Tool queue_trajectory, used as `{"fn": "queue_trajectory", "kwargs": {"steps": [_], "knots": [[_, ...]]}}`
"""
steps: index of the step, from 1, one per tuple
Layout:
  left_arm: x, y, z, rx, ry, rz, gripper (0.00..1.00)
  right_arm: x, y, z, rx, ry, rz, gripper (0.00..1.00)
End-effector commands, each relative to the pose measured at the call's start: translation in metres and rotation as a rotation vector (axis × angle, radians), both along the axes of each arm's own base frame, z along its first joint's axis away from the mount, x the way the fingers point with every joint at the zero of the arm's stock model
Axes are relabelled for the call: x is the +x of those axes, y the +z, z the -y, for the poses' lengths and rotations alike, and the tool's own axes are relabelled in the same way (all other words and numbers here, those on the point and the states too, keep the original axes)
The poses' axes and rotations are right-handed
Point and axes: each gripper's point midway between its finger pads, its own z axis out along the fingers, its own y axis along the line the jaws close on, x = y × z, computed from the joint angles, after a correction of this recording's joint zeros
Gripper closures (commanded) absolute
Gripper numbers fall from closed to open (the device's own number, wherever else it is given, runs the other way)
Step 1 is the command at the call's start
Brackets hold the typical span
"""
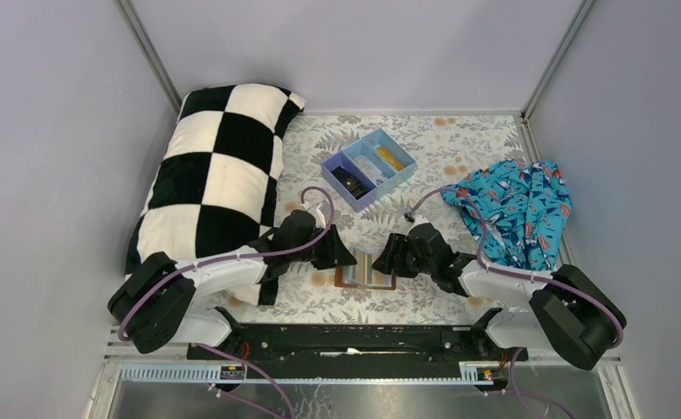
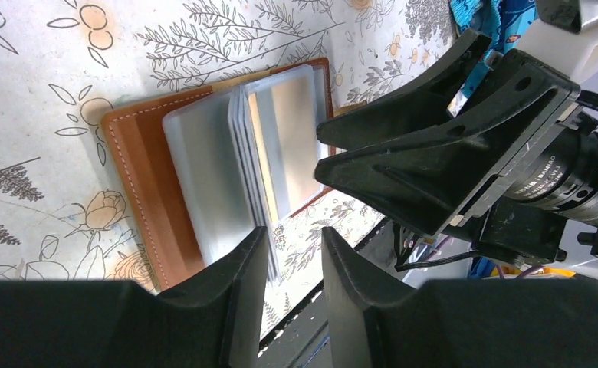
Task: Take the credit cards out of the card holder
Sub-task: Remove the credit card from the card holder.
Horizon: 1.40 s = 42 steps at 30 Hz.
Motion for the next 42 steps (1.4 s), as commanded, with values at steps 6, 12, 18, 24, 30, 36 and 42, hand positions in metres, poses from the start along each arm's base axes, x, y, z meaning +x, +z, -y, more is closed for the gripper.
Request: {"fn": "queue_trajectory", "kwargs": {"steps": [6, 12, 18, 24, 30, 36, 42], "knots": [[0.007, 0.006, 0.001, 0.001, 0.015, 0.035, 0.66, -0.014, -0.016, 0.028, -0.105, -0.042, -0.026, 0.41], [0.007, 0.002, 0.003, 0.009, 0.006, 0.025, 0.72, -0.020, -0.019, 0.027, -0.091, -0.032, -0.045, 0.41], [0.006, -0.034, -0.003, 0.097, 0.023, -0.036, 0.70, -0.020, -0.019, 0.030, -0.097, -0.044, -0.045, 0.41], [0.003, -0.053, -0.008, 0.121, 0.038, -0.072, 0.71, -0.020, -0.013, 0.038, -0.088, -0.076, -0.018, 0.41], [0.002, -0.058, -0.007, 0.127, 0.034, -0.087, 0.71, -0.027, -0.024, 0.034, -0.082, -0.054, -0.058, 0.41], [0.001, -0.060, -0.007, 0.127, 0.028, -0.089, 0.71, -0.026, -0.025, 0.027, -0.059, -0.050, -0.076, 0.41], [-0.001, -0.062, -0.005, 0.117, 0.018, -0.100, 0.71, -0.023, -0.005, 0.008, 0.093, -0.054, -0.062, 0.41]]}}
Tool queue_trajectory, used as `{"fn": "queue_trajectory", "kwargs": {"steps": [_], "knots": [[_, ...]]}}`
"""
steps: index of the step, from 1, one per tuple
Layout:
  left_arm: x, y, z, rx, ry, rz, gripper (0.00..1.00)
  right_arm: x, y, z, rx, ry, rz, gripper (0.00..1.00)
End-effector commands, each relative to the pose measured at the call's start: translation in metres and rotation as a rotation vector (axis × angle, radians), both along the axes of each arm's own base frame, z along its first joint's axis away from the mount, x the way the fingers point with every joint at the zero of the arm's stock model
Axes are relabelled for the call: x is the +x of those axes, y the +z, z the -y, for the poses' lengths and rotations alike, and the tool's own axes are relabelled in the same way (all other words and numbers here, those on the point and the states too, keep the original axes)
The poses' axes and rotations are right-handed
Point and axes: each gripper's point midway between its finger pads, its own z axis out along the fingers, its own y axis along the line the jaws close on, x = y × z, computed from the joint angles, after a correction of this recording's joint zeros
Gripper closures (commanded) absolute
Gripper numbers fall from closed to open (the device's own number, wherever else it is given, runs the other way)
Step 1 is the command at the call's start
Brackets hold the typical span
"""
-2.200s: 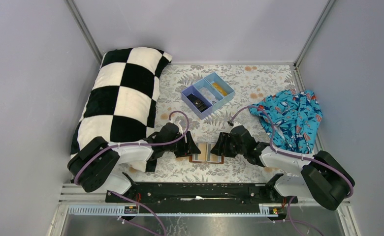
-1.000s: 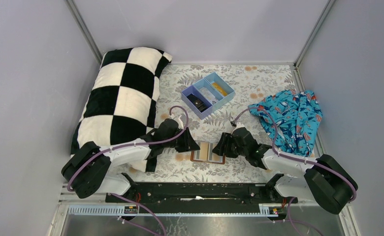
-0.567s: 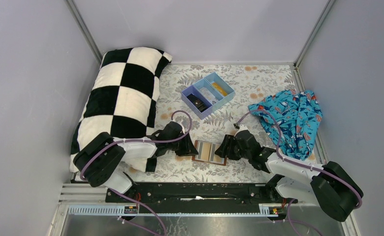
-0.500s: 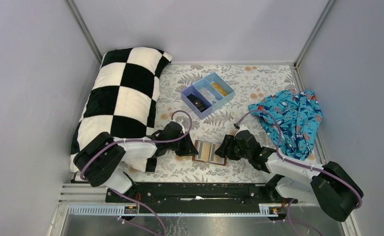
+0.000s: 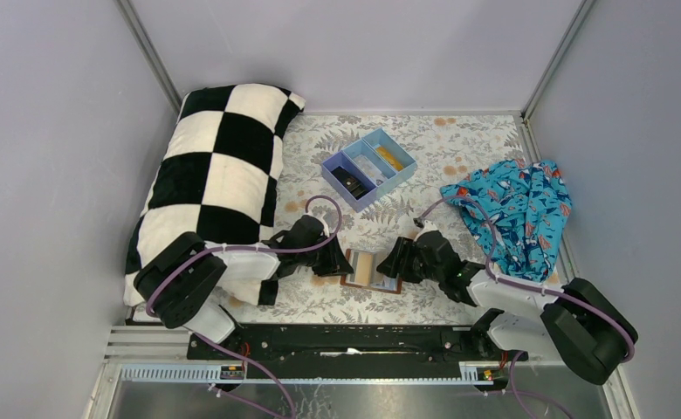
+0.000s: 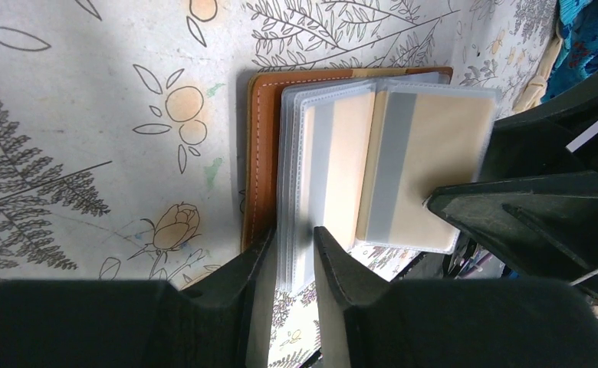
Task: Take the credit cards out of the card holder
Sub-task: Remove the credit card from the card holder.
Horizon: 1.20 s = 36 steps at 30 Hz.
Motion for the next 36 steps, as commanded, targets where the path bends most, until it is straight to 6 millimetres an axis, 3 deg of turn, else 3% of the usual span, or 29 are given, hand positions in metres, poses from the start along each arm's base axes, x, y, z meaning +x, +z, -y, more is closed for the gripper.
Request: {"fn": "queue_trajectory", "kwargs": {"steps": [1, 11, 36], "knots": [[-0.001, -0.006, 0.001, 0.001, -0.010, 0.002, 0.71, -0.013, -0.003, -0.004, 0.080, -0.004, -0.042, 0.41], [-0.002, 0.001, 0.000, -0.013, -0.011, 0.025, 0.71, -0.001, 0.042, -0.024, 0.210, 0.036, 0.068, 0.40], [-0.003, 0.003, 0.000, -0.020, -0.024, 0.034, 0.72, 0.006, 0.071, -0.053, 0.287, 0.139, 0.096, 0.41]]}}
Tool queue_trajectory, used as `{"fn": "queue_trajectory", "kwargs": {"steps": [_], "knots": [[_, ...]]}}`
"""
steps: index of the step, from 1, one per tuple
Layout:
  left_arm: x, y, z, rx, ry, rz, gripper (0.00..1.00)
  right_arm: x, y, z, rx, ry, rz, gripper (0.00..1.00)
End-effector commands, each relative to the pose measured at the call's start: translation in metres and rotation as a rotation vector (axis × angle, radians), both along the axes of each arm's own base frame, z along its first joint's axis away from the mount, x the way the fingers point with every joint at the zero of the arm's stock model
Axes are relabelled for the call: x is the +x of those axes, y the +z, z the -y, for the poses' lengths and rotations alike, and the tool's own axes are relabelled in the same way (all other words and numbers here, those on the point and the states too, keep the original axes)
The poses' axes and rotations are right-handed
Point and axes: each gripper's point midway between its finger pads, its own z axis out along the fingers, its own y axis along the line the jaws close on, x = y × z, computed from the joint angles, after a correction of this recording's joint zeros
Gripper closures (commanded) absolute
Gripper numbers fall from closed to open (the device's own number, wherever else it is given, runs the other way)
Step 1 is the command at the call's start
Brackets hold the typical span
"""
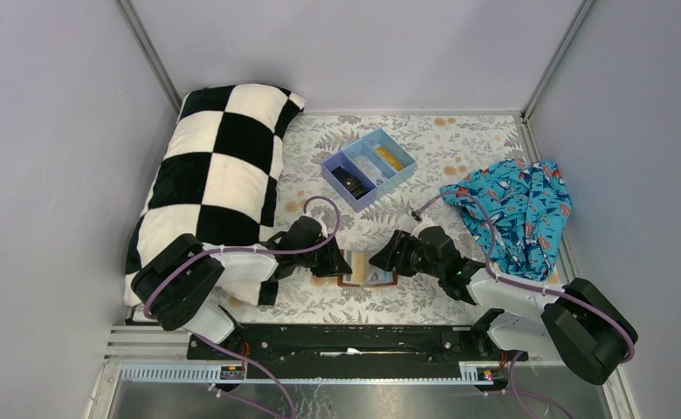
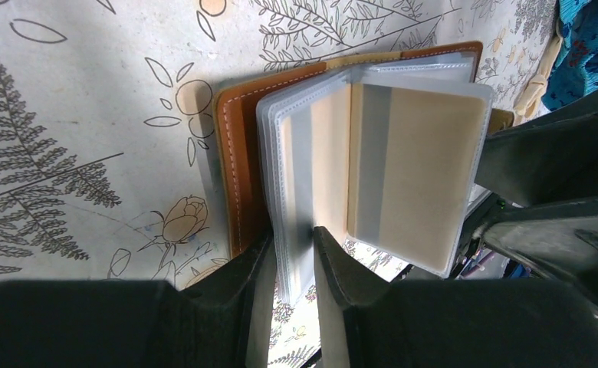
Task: Take the credit cards out of the card holder
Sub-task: Remove the credit card from the card holder.
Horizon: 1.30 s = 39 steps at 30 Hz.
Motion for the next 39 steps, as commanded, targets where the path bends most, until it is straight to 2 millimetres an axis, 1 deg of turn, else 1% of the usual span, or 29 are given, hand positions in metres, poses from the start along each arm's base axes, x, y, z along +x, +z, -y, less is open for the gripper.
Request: {"fn": "queue_trajectory", "kwargs": {"steps": [1, 8, 14, 18, 20, 23, 26, 29, 31, 35, 39], "knots": [[-0.002, 0.003, 0.002, -0.013, -0.022, 0.025, 0.72, -0.001, 0.045, -0.034, 0.163, 0.121, 0.061, 0.41], [-0.002, 0.003, 0.001, -0.013, -0.019, 0.031, 0.72, -0.002, 0.052, -0.043, 0.180, 0.148, 0.068, 0.41], [0.000, 0.010, -0.002, -0.001, -0.011, 0.045, 0.72, -0.004, 0.047, -0.051, 0.178, 0.178, 0.050, 0.41], [0.002, 0.023, -0.015, 0.069, 0.019, 0.066, 0.69, -0.006, 0.041, -0.060, 0.175, 0.207, 0.038, 0.41], [0.005, 0.031, -0.027, 0.120, 0.050, 0.089, 0.68, -0.006, 0.038, -0.064, 0.171, 0.214, 0.035, 0.41], [0.010, 0.050, -0.041, 0.151, 0.094, 0.144, 0.66, -0.006, 0.033, -0.066, 0.167, 0.217, 0.026, 0.41], [0.013, 0.065, -0.046, 0.141, 0.113, 0.186, 0.65, -0.005, 0.033, -0.066, 0.167, 0.213, 0.030, 0.41], [0.011, 0.073, -0.039, 0.091, 0.094, 0.199, 0.65, -0.002, 0.035, -0.062, 0.154, 0.193, 0.049, 0.41], [0.009, 0.072, -0.032, 0.057, 0.075, 0.186, 0.65, 0.001, 0.036, -0.058, 0.134, 0.170, 0.060, 0.41], [0.007, 0.068, -0.011, -0.017, 0.031, 0.155, 0.65, 0.007, 0.023, -0.041, 0.042, 0.099, 0.054, 0.41], [0.009, 0.063, 0.000, -0.034, 0.013, 0.142, 0.63, 0.010, 0.017, -0.020, -0.043, 0.035, 0.069, 0.41]]}}
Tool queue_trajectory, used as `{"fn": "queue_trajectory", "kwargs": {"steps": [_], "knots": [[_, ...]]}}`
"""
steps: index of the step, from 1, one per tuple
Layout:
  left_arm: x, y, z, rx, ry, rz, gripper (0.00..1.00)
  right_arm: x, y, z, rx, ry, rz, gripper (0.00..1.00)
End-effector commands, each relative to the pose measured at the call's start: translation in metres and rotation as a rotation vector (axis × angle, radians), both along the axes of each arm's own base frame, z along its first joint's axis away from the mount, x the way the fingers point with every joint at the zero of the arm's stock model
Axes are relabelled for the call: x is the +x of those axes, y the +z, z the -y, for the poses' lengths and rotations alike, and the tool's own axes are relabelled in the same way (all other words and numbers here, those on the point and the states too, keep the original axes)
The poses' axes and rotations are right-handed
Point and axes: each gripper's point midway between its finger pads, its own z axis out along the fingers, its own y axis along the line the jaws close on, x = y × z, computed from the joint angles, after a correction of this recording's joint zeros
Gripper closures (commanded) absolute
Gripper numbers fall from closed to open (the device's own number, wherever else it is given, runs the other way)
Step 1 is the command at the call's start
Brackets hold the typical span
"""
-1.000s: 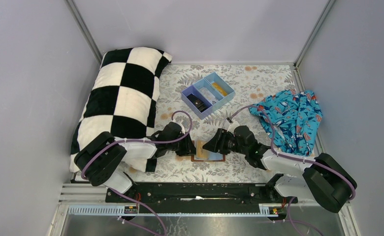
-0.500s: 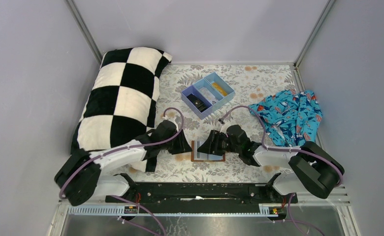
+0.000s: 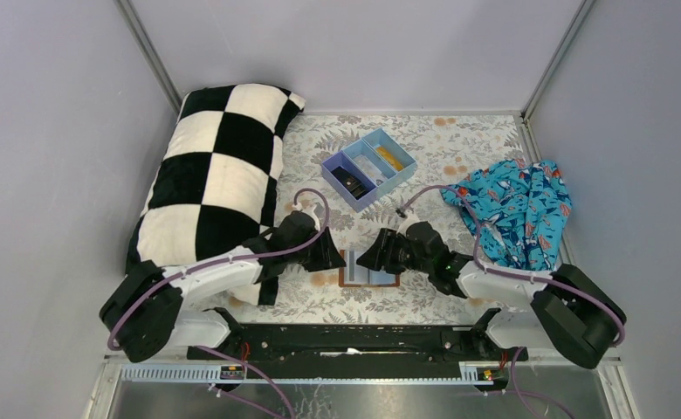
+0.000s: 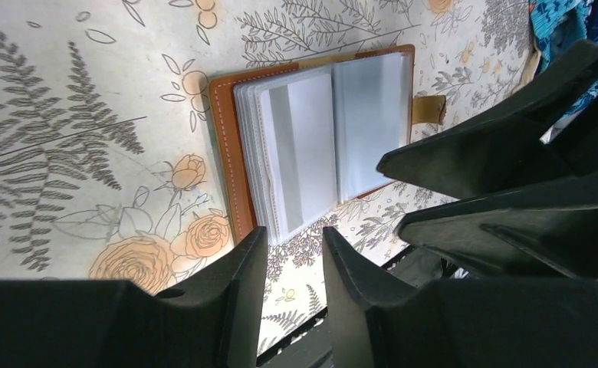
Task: Take the credit cards out of the card holder
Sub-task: Remove the credit card from the card holder.
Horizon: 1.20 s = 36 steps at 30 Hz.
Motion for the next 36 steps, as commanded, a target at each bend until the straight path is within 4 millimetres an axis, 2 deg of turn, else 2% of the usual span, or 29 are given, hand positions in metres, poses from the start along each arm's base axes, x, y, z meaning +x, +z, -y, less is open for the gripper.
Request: {"fn": "queue_trajectory", "kwargs": {"steps": [1, 6, 15, 22, 25, 36], "knots": [[0.007, 0.014, 0.024, -0.093, -0.037, 0.033, 0.62, 0.013, 0.000, 0.022, -0.113, -0.088, 0.062, 0.41], [0.011, 0.005, 0.031, -0.091, -0.049, 0.017, 0.60, 0.012, -0.015, 0.049, -0.211, -0.138, 0.055, 0.40], [0.012, -0.010, 0.038, -0.082, -0.057, -0.013, 0.58, 0.009, -0.035, 0.073, -0.248, -0.189, 0.013, 0.40], [0.013, -0.009, 0.044, -0.099, -0.067, -0.017, 0.58, 0.006, -0.042, 0.070, -0.237, -0.167, -0.014, 0.40], [0.012, -0.009, 0.045, -0.101, -0.070, -0.017, 0.59, 0.006, -0.040, 0.066, -0.220, -0.155, -0.009, 0.40], [0.009, -0.022, 0.051, -0.102, -0.093, -0.057, 0.61, 0.005, -0.041, 0.056, -0.203, -0.110, -0.028, 0.41]]}}
